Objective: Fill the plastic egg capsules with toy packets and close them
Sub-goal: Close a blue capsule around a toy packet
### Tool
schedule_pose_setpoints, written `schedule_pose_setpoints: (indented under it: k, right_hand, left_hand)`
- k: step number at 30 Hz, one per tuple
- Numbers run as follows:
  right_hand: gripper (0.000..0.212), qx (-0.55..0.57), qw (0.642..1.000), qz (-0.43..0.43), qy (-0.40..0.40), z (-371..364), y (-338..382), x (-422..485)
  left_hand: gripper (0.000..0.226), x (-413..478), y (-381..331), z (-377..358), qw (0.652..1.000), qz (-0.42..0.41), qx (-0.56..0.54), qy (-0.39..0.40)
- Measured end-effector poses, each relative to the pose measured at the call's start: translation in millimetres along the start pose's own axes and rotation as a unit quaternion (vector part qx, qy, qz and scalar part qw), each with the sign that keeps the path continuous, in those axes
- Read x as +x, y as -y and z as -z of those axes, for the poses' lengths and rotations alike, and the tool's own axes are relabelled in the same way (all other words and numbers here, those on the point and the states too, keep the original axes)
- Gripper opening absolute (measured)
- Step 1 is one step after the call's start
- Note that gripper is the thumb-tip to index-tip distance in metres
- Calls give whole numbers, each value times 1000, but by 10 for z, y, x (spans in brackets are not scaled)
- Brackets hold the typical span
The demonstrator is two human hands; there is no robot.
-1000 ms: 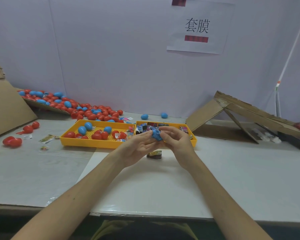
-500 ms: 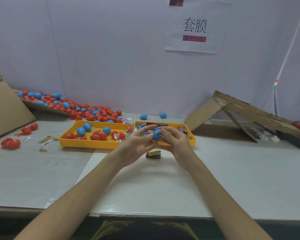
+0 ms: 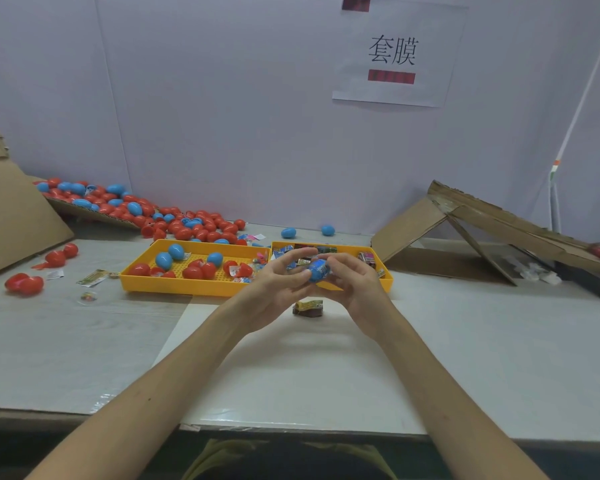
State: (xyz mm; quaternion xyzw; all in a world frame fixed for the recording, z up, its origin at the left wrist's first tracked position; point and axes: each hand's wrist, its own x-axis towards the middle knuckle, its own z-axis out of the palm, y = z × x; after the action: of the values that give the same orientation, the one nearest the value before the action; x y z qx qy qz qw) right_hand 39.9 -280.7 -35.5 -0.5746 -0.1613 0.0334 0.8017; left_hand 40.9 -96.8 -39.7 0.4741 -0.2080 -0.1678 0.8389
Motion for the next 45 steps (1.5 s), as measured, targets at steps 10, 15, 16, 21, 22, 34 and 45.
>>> schedule_pose_setpoints:
  k: [10, 15, 16, 21, 22, 34, 45]
  right_hand:
    - [28, -27, 999, 28, -1, 49, -66, 40]
    - [32, -32, 999, 32, -12, 49, -79, 52]
    - [32, -34, 999, 32, -13, 47, -78, 51]
    - [31, -32, 999, 24, -23, 26, -69, 39]
    - [31, -32, 999, 23, -25, 22, -66, 35]
    - [4, -103, 992, 27, -61, 33, -91, 41]
    - [21, -73, 995, 13, -70, 29, -94, 54]
  left_hand:
    - [49, 26, 40, 25, 998, -3, 58, 0]
    - [51, 34, 47, 37, 997, -5, 74, 2]
    - [51, 33, 48, 37, 997, -5, 76, 2]
    - [53, 33, 41, 24, 996, -6, 91, -6]
    - [54, 34, 41, 17, 995, -5, 100, -8]
    - [47, 35, 67, -9, 984, -14, 175, -28]
    - [48, 54, 88, -39, 969, -28, 237, -68]
